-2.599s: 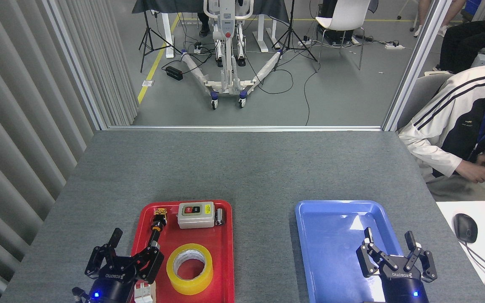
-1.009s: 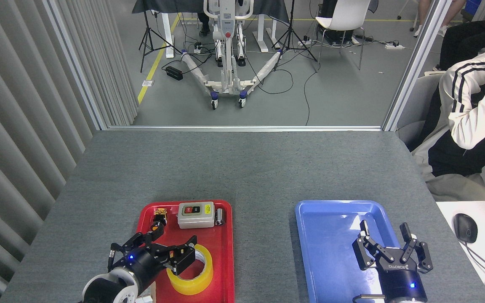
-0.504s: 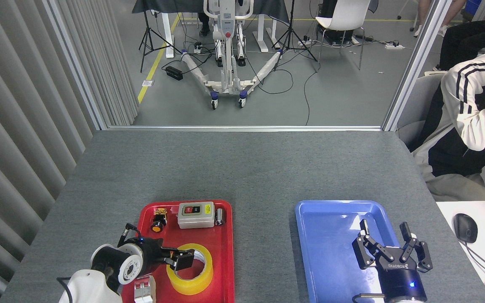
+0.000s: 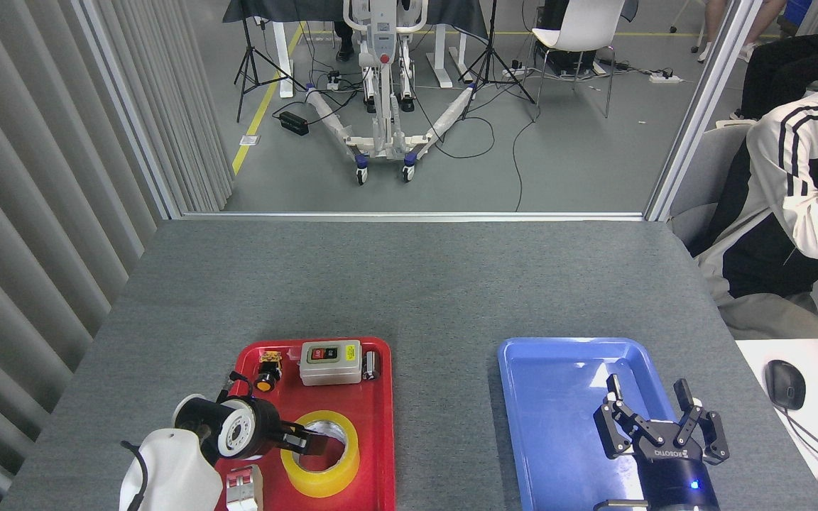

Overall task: Place and move tape with both arms
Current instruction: 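Lower the left gripper onto the yellow tape roll and grasp its rim, then lift the tape roll with the left gripper toward the blue tray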

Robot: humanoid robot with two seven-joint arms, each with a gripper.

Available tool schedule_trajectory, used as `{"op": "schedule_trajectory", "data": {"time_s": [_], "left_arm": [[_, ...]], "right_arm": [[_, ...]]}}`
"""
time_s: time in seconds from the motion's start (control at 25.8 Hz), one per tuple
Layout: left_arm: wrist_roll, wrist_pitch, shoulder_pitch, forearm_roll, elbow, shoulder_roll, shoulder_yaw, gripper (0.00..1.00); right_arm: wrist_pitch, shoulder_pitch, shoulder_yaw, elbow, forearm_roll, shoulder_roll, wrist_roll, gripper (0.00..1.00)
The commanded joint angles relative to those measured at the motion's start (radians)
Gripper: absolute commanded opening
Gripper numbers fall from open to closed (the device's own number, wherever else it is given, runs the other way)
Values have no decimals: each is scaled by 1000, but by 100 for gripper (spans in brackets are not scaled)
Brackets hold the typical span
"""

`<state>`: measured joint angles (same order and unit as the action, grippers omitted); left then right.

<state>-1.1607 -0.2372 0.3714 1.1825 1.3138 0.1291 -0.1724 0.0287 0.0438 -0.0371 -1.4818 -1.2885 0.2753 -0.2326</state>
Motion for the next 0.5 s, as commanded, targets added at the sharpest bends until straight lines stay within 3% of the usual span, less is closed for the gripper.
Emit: {"op": "schedule_trajectory", "data": {"time_s": [0.0,0.12,0.19,0.27,0.35,0.47], "left_arm": [[-60,-1,9,34,-16,1,1,69],[-74,-2,20,62,-18,0,1,67],[-77,-5,21,65,-19,0,1,55],[-83,-11,20,63,-19,0,1,33],[-93,-19,18,62,-19,-5,1,0],[-93,-39,15,46,-24,-12,2,0]], "right_arm": [[0,2,0,0,0,-4,-2,100],[0,2,0,-2,0,-5,-1,100],[0,1,0,-2,0,-5,1,100],[2,1,0,-2,0,-4,1,100],[2,-1,0,-2,0,-1,-1,100],[2,1,0,-2,0,4,-1,100]]}}
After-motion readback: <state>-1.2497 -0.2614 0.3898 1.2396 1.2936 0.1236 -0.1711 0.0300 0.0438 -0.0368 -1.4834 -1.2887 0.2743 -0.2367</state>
